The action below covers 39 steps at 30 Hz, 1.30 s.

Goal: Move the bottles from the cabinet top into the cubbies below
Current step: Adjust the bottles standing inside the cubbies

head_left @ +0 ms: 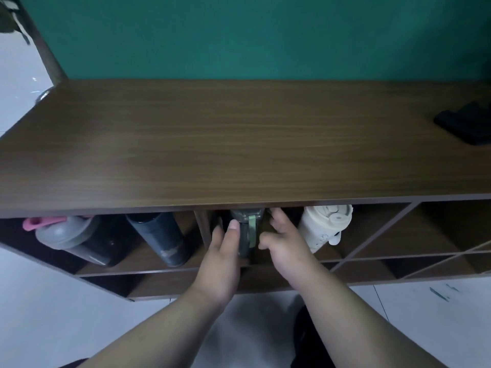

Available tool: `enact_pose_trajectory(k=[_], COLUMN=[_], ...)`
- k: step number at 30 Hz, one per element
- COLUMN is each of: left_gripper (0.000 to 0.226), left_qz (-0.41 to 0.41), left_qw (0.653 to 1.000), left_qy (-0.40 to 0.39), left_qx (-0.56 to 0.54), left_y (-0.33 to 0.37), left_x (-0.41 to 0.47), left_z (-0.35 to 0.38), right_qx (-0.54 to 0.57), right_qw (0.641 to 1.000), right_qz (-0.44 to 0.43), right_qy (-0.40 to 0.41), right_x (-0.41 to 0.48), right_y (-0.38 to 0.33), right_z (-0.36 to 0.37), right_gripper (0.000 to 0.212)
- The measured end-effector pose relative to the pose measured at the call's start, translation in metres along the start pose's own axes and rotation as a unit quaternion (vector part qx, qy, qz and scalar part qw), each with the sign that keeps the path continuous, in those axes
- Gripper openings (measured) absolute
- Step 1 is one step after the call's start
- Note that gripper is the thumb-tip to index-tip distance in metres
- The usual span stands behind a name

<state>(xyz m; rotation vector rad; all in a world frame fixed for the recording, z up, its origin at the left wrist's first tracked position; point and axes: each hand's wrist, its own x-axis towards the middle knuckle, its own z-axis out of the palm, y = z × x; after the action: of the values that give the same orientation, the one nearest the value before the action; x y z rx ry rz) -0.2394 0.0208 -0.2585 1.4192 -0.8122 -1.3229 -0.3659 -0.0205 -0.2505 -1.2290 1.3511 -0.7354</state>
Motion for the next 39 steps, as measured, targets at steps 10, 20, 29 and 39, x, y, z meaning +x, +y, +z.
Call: enact_pose_trajectory(k=[10, 20, 29, 39], left_gripper=[0.045, 0.038, 0.047, 0.071], left_qz=[0.0, 0.008, -0.043, -0.092], left_qw=[0.998, 0.998, 0.997, 0.967], left_qy=[-0.059, -0.065, -0.063, -0.04], left_qx=[-0.032, -0.009, 0.03, 0.235], left_y=[0.016, 0.009, 0.007, 0.038], left_x=[0.003, 0.008, -0.01, -0.055], left_z=[0.002, 0.002, -0.016, -0.133], right_qx=[-0.01, -0.027, -0.082, -0.141], right_qw=[1.0, 0.999, 0.991, 0.953], right_qz=[-0.018, -0.029, 0.107, 0.126], right_qy=[0.005, -0.019, -0.007, -0.237], right_x=[0.004, 0.001, -0.021, -0.053], right_y=[0.008, 0.011, 0.008, 0.001], right_z=[0.007, 0.001, 0.01, 0.069], right_gripper=[0.061, 0.061, 0.091, 0.06])
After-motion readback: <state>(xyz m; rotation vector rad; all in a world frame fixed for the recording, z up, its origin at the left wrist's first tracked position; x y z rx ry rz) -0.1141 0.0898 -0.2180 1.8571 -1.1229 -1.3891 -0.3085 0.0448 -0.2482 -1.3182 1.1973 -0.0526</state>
